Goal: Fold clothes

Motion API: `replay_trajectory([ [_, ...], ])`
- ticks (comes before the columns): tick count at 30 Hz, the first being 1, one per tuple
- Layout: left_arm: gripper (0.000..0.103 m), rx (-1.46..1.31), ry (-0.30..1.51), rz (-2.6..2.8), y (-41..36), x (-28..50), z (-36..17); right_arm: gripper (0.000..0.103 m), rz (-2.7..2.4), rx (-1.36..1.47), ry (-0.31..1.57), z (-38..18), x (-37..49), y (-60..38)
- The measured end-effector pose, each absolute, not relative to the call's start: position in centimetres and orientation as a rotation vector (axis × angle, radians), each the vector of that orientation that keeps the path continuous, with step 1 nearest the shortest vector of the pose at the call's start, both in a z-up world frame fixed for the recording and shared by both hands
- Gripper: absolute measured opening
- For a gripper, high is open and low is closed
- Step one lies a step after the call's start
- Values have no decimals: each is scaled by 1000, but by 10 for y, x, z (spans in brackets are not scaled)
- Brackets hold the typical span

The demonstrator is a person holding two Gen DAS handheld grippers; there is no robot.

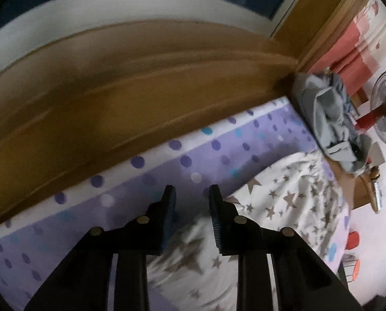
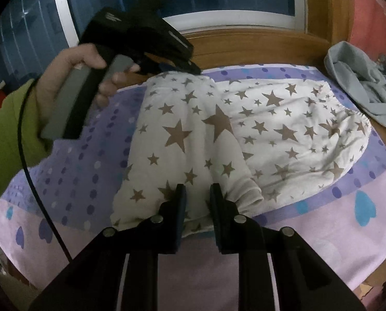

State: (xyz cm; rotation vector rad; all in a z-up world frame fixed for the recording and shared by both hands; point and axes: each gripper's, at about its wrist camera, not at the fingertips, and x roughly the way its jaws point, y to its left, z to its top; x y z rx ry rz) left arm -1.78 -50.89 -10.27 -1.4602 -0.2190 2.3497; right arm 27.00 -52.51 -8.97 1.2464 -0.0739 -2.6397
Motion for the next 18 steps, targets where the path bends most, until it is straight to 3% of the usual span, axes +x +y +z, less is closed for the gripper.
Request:
replay_trajectory([
  [6,29,-1387,-250,2304,-547,11,-76,19,-2678,1185,-145,-60,268,-515],
  [10,30,-1398,-292,2257,-563,38,-86,20,-2654,1146,-219,-42,238,-510],
  [18,30,-1404,-657,2151,-586,39,-134,20,-2594,1185,-112,-52,219,-547],
])
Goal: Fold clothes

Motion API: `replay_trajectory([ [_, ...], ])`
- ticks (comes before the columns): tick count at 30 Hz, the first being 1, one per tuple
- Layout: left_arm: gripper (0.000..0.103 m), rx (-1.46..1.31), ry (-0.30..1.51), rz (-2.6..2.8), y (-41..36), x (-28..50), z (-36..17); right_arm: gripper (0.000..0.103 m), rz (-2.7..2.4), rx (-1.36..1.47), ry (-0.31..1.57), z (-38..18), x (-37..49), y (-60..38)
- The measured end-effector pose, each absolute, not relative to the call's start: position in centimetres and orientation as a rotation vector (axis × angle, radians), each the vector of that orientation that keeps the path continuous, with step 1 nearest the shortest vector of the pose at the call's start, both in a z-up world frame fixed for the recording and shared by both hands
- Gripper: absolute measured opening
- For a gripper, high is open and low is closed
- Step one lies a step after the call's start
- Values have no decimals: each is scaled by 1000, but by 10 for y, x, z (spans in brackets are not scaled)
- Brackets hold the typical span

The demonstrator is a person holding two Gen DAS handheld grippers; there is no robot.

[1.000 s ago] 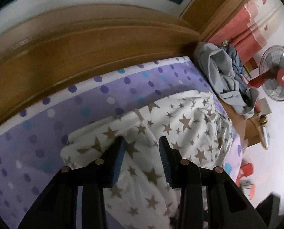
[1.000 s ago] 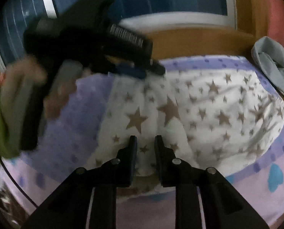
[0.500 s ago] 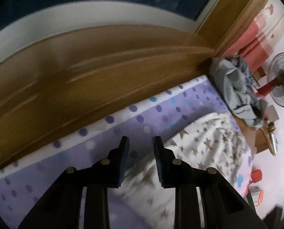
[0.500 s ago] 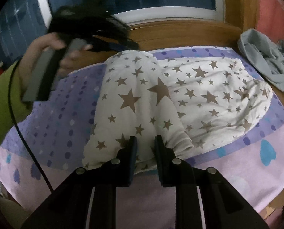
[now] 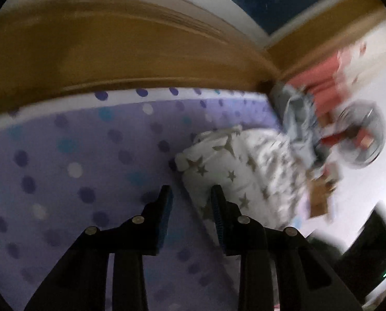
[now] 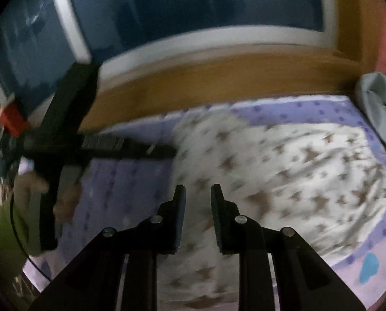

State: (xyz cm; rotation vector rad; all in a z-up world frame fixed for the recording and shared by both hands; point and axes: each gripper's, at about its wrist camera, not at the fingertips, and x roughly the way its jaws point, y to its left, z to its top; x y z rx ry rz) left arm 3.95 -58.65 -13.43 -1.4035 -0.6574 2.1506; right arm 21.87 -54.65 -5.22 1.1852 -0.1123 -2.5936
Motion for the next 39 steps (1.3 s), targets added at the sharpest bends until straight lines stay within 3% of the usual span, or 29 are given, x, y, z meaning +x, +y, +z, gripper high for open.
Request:
replay_trajectory([
  [5,30,-1333,-819,2092,-592,21,-143,21,-2596,1202,-37,-71,228,-564],
  [9,20,-1294,-754,2220,-586,2,-131,21,-2593,1210,-16,-78,233,-567],
  [12,20,-1247,-617,2376,-582,-5,-110,21,-2600,1207,3,-80,235,-569],
  [20,20,-1260,-652,2221,-593,29,-97,22,-2573,1222,-28,-78,231,-565],
  [23,23,-1311,-770,2125,-595,45,-115,22,-2569,1222,-25,-79,231,-566],
  [26,35,-1340,-852,2029,-591,51,-131,22,-2565,1222,-22,-80,232,-566],
  [30,34,-1313,-851,2031,-576,35,-140,22,-2563,1220,-10,-80,233,-567],
  [36,7,-1251,-791,2092,-571,18,-125,22,-2581,1204,-25,-85,233,-566],
  [39,6,-1227,-740,2096,-567,22,-112,22,-2585,1200,-19,-86,235,-567],
])
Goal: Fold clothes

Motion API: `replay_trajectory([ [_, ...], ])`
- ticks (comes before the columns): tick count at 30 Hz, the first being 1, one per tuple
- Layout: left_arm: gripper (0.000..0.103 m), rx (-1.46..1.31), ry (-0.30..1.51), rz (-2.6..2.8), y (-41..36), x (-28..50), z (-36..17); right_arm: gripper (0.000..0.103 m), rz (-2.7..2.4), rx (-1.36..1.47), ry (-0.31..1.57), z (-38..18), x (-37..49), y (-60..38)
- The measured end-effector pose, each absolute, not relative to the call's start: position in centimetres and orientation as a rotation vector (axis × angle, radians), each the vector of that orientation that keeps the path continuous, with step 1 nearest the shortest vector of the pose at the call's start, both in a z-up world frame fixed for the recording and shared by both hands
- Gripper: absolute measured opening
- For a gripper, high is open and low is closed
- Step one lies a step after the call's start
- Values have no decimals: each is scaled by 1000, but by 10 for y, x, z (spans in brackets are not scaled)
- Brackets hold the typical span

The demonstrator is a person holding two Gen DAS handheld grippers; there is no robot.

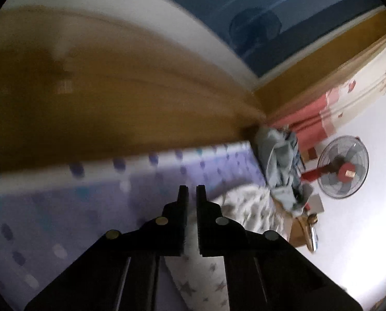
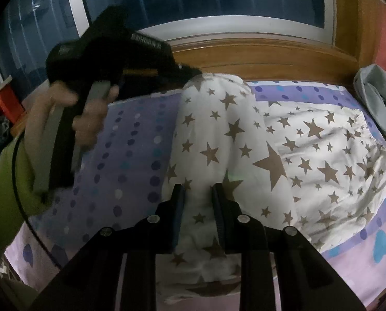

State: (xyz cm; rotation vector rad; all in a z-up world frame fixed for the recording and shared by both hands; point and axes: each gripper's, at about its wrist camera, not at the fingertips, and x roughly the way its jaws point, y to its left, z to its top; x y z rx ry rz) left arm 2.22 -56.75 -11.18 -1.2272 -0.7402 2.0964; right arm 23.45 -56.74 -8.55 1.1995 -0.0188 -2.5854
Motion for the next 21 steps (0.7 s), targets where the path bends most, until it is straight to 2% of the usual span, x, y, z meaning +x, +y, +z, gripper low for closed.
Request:
replay_trajectory([
  [5,6,-1187,-656,2102,-562,29,-91,22,-2545,1192,-152,-64,223,-549],
  [9,14,-1158,-588,2099,-556,36,-75,24,-2510,1180,-278,-44,211,-529],
  [12,14,-1191,-529,1995,-526,59,-84,44,-2472,1204,-445,-34,175,-490],
  [17,14,-1306,-497,1830,-479,85,-120,44,-2337,1280,-623,-51,124,-470],
  [21,14,-1364,-553,1813,-475,93,-144,44,-2243,1321,-718,-70,91,-469],
])
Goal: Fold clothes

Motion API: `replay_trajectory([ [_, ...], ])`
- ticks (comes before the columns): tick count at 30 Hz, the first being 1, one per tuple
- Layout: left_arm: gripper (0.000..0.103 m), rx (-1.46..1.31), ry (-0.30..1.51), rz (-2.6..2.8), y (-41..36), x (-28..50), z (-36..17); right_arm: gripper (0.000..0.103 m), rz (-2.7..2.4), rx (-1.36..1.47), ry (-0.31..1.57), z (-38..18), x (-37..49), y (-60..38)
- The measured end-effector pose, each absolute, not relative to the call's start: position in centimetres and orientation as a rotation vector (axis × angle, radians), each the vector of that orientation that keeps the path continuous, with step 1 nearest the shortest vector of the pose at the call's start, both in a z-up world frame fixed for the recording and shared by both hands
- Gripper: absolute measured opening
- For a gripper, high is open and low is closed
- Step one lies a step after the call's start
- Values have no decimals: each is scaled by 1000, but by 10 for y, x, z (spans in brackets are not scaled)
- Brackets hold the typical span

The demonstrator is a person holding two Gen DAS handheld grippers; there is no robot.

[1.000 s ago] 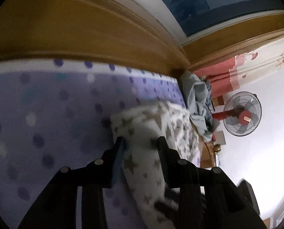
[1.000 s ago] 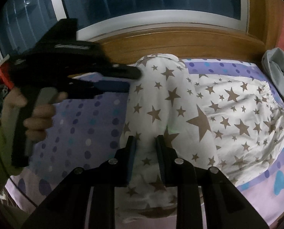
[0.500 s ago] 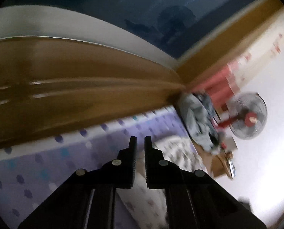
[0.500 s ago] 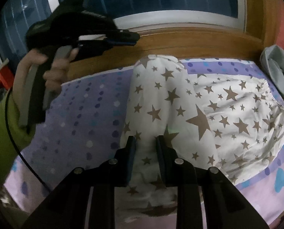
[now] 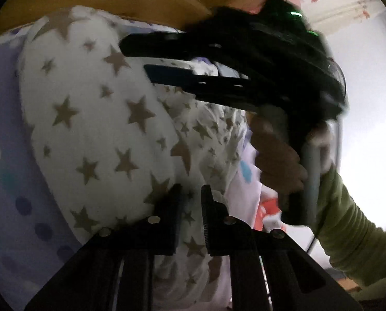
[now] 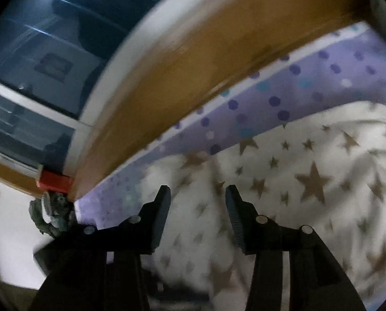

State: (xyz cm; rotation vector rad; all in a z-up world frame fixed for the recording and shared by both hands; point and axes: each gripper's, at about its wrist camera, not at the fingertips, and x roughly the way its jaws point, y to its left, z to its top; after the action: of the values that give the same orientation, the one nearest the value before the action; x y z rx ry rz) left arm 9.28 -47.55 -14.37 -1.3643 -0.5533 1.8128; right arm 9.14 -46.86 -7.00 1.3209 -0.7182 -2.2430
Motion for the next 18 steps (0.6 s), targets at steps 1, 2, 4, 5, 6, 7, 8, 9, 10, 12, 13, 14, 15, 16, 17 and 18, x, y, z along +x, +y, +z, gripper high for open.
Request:
replay_trajectory([
  [1,14,-1365,-567,1808,-477,93,-145,35,-2219,1330,-742,-75,83,-468],
  [2,14,-1365,-580,1803,-479,93,-145,21,-2195,1340,-765,-79,75,-468],
  [4,14,-1365,-593,1798,-481,92,-146,9,-2146,1358,-810,-89,59,-467],
  [5,14,-1365,-593,1797,-482,92,-147,8,-2121,1366,-833,-93,51,-467],
  [6,14,-1366,-591,1797,-482,92,-147,6,-2096,1375,-855,-98,43,-466],
  [7,14,-1367,-589,1797,-481,92,-147,3,-2071,1383,-877,-102,35,-466],
  [8,14,-1368,-589,1797,-481,93,-147,3,-2056,1375,-919,-105,27,-462],
  [9,14,-1369,-595,1796,-482,93,-147,3,-2059,1348,-976,-103,19,-455],
  [10,14,-1369,-601,1795,-483,92,-147,3,-2063,1330,-1008,-101,14,-450],
  [12,14,-1370,-606,1793,-484,92,-147,3,-2071,1299,-1049,-94,4,-441],
  [13,14,-1370,-607,1793,-484,92,-147,3,-2068,1304,-1016,-89,5,-443],
  [14,14,-1369,-605,1794,-484,92,-147,4,-2056,1319,-969,-84,8,-446],
  [15,14,-1368,-603,1796,-484,92,-147,5,-2047,1338,-918,-80,12,-449],
  [16,14,-1367,-602,1797,-484,92,-146,6,-2040,1365,-858,-76,19,-454],
  [17,14,-1364,-603,1799,-485,93,-146,8,-2028,1392,-794,-75,27,-459],
  [18,14,-1362,-605,1801,-485,93,-146,13,-2016,1417,-748,-74,34,-462],
])
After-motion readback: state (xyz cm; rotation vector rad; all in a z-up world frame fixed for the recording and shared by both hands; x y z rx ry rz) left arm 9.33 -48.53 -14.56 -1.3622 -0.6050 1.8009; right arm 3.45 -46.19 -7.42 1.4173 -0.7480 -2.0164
